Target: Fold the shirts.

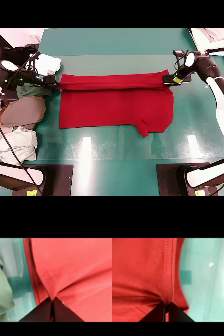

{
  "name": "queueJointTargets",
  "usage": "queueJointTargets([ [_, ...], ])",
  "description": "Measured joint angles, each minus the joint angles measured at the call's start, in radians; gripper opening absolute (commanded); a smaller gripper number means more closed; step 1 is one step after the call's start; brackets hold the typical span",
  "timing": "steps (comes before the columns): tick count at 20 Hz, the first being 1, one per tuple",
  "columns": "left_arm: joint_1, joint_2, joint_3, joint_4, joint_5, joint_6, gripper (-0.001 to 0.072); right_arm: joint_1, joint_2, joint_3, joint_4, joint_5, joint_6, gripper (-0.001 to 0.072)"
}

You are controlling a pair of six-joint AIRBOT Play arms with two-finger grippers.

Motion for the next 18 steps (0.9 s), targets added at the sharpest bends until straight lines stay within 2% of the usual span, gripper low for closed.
queueJointTargets([
  [1,0.000,-0.004,-0.001,0.002,-0.010,-0.008,0.0311,0.001,0.001,-0.013,0.017,-0.003,0.000,0.0238],
  [2,0.001,-0.007,-0.002,0.006,-0.017,-0.017,0.0349,0.003,0.001,-0.022,0.023,-0.002,-0.002,0.0269],
  [4,0.002,-0.011,-0.003,0.004,-0.038,-0.031,0.0364,0.003,0.002,-0.027,0.042,0.006,-0.002,0.0269],
  [6,0.000,-0.013,-0.002,0.001,-0.069,-0.052,0.0364,0.002,0.003,-0.016,0.055,0.038,-0.002,0.0317],
  [7,0.004,-0.013,0.002,0.002,-0.095,-0.064,0.0364,-0.003,0.007,-0.006,0.060,0.065,-0.003,0.0317],
  [11,0.038,0.023,-0.008,0.033,-0.235,-0.097,0.0364,-0.047,0.084,-0.026,0.138,0.189,-0.084,0.0316],
  [14,0.068,0.114,-0.117,0.064,-0.279,-0.108,0.0364,-0.115,0.195,-0.126,0.277,0.234,-0.153,0.0316],
  [18,0.083,0.262,-0.357,0.098,-0.256,-0.115,0.0364,-0.200,0.332,-0.286,0.426,0.245,-0.214,0.0316],
])
